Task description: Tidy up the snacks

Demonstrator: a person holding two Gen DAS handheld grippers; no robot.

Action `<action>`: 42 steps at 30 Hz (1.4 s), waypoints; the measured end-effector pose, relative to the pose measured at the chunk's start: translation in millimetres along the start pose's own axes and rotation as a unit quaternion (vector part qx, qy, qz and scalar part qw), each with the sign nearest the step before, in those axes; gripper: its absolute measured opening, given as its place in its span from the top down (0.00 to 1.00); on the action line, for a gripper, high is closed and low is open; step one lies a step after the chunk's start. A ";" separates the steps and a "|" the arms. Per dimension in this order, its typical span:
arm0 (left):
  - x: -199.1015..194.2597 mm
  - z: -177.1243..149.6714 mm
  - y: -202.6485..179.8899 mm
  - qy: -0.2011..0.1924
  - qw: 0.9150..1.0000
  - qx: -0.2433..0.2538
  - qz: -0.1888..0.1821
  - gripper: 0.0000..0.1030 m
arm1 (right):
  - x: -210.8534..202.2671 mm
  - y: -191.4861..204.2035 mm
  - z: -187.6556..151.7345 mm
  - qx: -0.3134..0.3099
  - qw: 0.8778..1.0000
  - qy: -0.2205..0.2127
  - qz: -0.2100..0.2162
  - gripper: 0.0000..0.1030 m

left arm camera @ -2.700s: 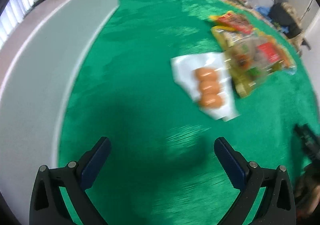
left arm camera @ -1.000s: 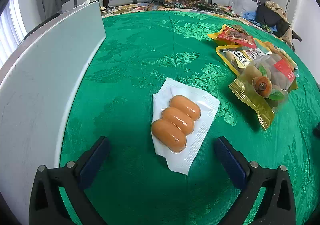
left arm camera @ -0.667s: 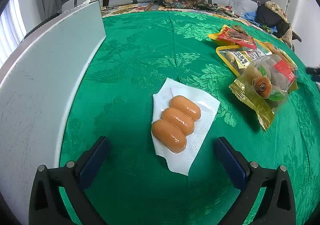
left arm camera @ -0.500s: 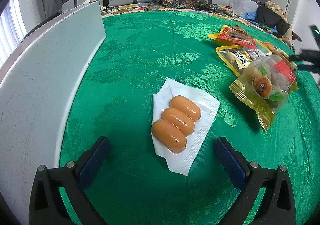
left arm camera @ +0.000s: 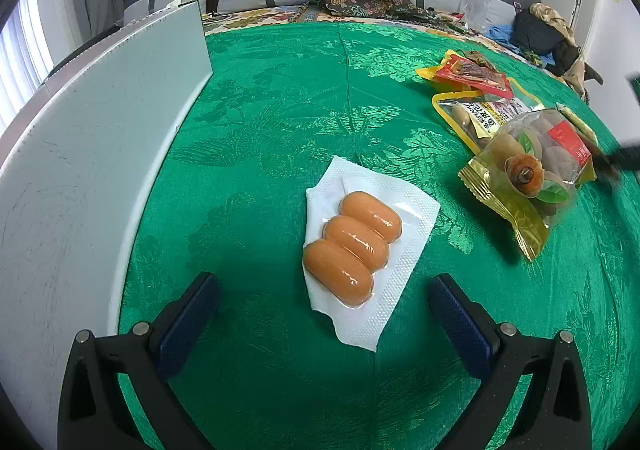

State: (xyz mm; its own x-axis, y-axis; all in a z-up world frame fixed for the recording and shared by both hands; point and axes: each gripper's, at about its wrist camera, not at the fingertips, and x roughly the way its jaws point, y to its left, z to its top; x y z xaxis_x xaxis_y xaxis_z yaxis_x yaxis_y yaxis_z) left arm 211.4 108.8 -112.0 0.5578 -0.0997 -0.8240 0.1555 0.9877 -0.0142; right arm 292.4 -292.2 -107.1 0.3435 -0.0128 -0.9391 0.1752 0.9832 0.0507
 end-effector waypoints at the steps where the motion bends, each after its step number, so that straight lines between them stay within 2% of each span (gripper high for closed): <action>1: 0.6 0.3 -0.4 0.000 1.000 0.000 0.000 0.00 | -5.1 0.4 -13.9 -0.007 1.000 0.000 0.004 0.44; 6: 1.4 3.7 -1.1 0.007 1.000 0.015 -0.005 0.00 | -41.5 -9.2 -98.6 0.039 0.995 0.000 0.089 0.44; 8: 7.9 16.8 -0.3 0.044 0.997 0.049 -0.026 0.00 | -56.0 -14.7 -139.0 0.068 0.990 -0.009 0.124 0.44; 10: 14.7 29.1 -2.3 0.069 0.995 0.071 -0.029 0.00 | -63.3 -18.5 -166.8 0.094 0.984 -0.012 0.150 0.44; 12: 18.0 35.5 -7.6 0.069 0.993 0.087 -0.025 0.00 | -66.7 -19.1 -185.0 0.106 0.981 -0.015 0.161 0.44; 14: 17.6 38.3 -16.9 0.070 0.991 0.109 -0.043 0.11 | -72.8 -13.6 -201.2 0.101 0.982 -0.024 0.160 0.44; 15: 14.7 39.2 -19.8 0.068 0.990 0.112 -0.060 0.36 | -75.0 -9.5 -207.0 0.099 0.982 -0.025 0.160 0.44; 16: 11.5 40.7 -23.3 0.070 0.990 0.111 -0.054 0.42 | -76.9 -6.9 -209.9 0.100 0.981 -0.027 0.165 0.44; 19: 6.3 34.7 -20.0 0.070 0.992 0.091 -0.058 0.44 | -84.6 -2.9 -216.1 0.120 0.971 -0.036 0.203 0.44; 21: -1.6 26.0 -9.8 0.065 0.994 0.059 -0.072 0.44 | -89.4 -4.8 -218.1 0.148 0.958 -0.040 0.243 0.44; 23: -13.7 17.5 4.2 0.055 0.993 0.017 -0.098 0.44 | -92.8 -7.7 -221.7 0.184 0.937 -0.043 0.294 0.44; 26: -41.2 5.6 17.5 0.030 0.990 -0.033 -0.131 0.44 | -98.4 -4.1 -221.7 0.207 0.919 -0.044 0.332 0.44; 30: -92.5 3.2 34.8 -0.013 0.983 -0.076 -0.169 0.44 | -115.9 23.5 -209.7 0.170 0.924 -0.052 0.338 0.43; 33: -142.7 4.7 67.5 -0.056 0.974 -0.114 -0.188 0.44 | -135.8 60.4 -191.1 0.130 0.922 -0.057 0.361 0.43; 34: -158.0 5.0 80.4 -0.069 0.973 -0.123 -0.184 0.43 | -145.3 80.9 -181.4 0.109 0.919 -0.057 0.374 0.43; 37: -199.7 3.1 129.8 -0.101 0.974 -0.147 -0.139 0.43 | -169.7 143.3 -155.8 0.050 0.908 -0.057 0.413 0.43; 40: -220.3 -2.9 177.8 -0.105 0.982 -0.153 -0.033 0.42 | -190.6 236.4 -125.0 -0.018 0.893 -0.055 0.445 0.43; 42: -222.0 -10.8 205.9 -0.093 0.982 -0.158 0.047 0.40 | -200.0 292.3 -113.7 -0.063 0.886 -0.058 0.456 0.43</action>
State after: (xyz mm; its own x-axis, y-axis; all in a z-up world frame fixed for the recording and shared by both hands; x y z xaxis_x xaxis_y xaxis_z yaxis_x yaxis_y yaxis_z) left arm 110.8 335.5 61.9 0.7018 0.0033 -0.7124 -0.1479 0.9789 -0.1412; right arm 170.1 18.4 56.9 0.3828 0.7855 -0.4864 -0.3257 0.6074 0.7246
